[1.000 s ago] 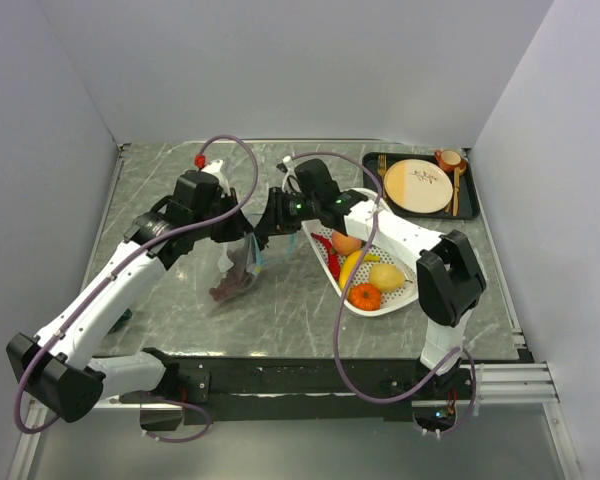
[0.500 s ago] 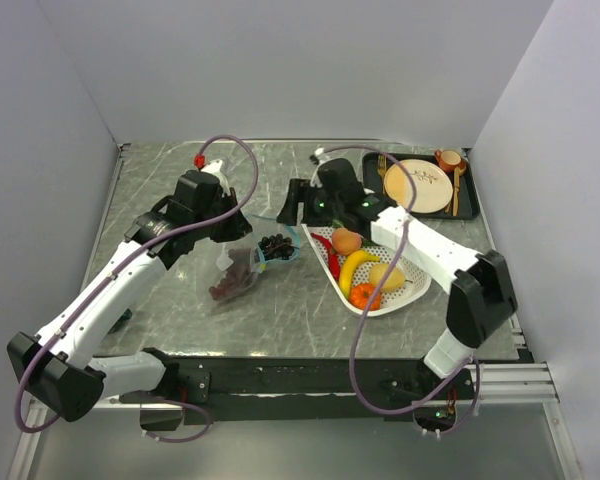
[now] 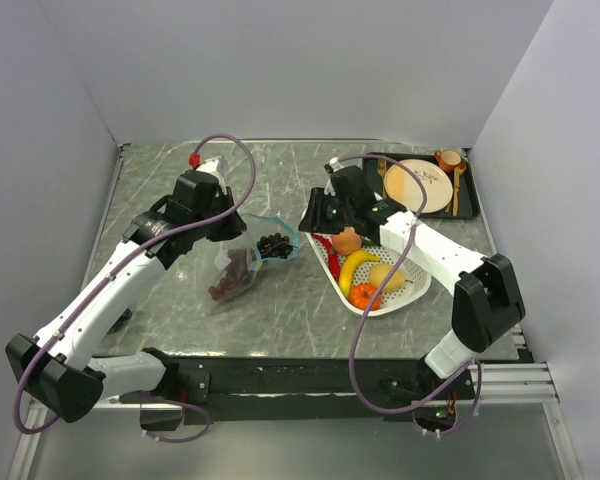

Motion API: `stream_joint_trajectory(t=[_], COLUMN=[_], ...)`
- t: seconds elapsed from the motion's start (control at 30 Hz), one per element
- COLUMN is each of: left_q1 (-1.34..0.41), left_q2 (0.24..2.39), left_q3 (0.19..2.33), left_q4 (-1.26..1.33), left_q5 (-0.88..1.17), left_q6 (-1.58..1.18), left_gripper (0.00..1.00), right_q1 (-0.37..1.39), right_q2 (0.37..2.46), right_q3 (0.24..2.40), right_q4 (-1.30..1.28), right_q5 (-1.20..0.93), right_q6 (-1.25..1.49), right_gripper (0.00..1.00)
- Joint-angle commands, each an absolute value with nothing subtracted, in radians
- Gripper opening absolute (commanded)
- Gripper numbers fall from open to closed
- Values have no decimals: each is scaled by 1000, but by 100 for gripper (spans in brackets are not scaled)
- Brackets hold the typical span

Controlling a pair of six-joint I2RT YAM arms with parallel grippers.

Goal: Place the food in the zip-top bag and seal the zipper
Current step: Place the fake fruit in the zipper food storage bag, then adjust the zipper food storage bag at the center of the board.

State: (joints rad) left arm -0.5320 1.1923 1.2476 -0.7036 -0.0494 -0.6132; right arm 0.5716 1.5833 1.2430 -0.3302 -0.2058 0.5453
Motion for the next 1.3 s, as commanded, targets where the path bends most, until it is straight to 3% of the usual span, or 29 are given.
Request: stream_joint_trajectory(t=[0.0, 0.67, 0.77, 0.9, 0.93, 1.27], left_q1=[-534, -529, -526, -523, -522, -485], left_q2=[1152, 1144, 1138, 1134, 1134, 1109], left_q3=[1292, 1295, 1290, 1285, 1285, 1342], left_q4=[-696, -696, -696, -701, -703, -811], left_q5=[-80, -92, -94, -104, -107, -259], left_q6=[-600, -601, -604, -603, -601, -574], left_gripper=[1, 1, 1, 1, 1, 1], right_q1=[574, 592, 595, 595, 595, 666], right_q2=[1640, 1807, 1809, 1787, 1767, 1704], right_q3=[1270, 1351, 1339, 1338, 1341, 1606], right_q4=[-293, -305, -288, -265, -259, -330], right_q5=[-296, -393, -411, -425, -436, -440], right_q6=[540, 528, 532, 543, 543, 520], right_gripper=[44, 37, 32, 3, 0, 0])
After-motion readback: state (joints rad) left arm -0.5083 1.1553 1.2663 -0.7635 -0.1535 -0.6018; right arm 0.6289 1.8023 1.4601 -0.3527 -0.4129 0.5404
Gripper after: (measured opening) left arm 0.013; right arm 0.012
